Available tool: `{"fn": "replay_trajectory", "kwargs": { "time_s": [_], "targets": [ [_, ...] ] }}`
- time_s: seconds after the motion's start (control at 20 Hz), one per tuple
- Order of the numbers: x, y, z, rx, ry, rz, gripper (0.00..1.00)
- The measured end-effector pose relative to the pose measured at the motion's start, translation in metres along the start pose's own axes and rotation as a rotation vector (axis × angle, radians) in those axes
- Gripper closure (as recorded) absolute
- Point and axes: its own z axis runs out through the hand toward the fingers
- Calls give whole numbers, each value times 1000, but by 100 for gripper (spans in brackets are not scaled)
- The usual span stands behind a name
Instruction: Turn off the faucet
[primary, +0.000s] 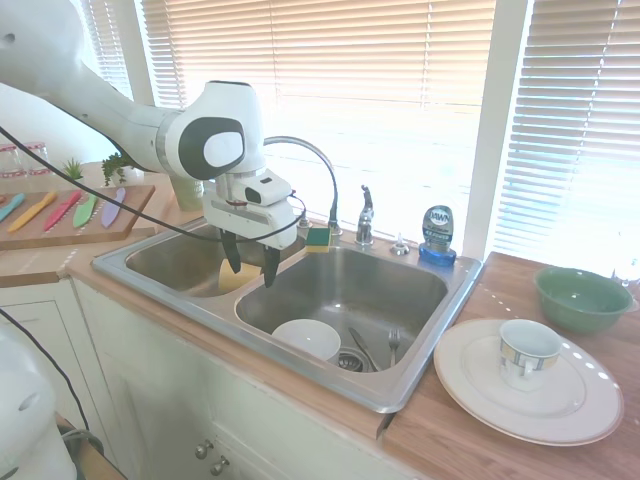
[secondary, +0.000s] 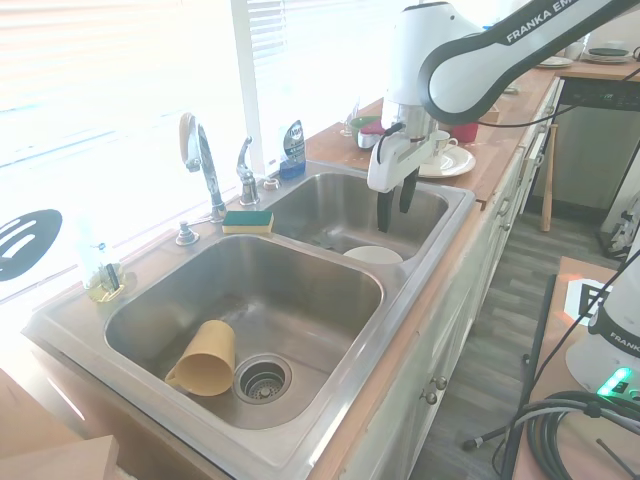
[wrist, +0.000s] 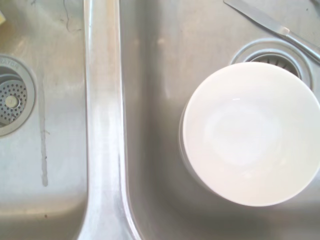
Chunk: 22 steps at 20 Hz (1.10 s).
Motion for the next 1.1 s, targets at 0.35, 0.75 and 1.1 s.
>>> {"fn": "replay_trajectory", "kwargs": {
  "time_s": [0.35, 0.75, 1.1],
  "targets": [
    [2, 0, 4, -4, -2, 1, 100],
    [6, 1, 3, 5, 4, 9, 100],
    [6, 2, 3, 7, 4, 11, 100]
  ]
}}
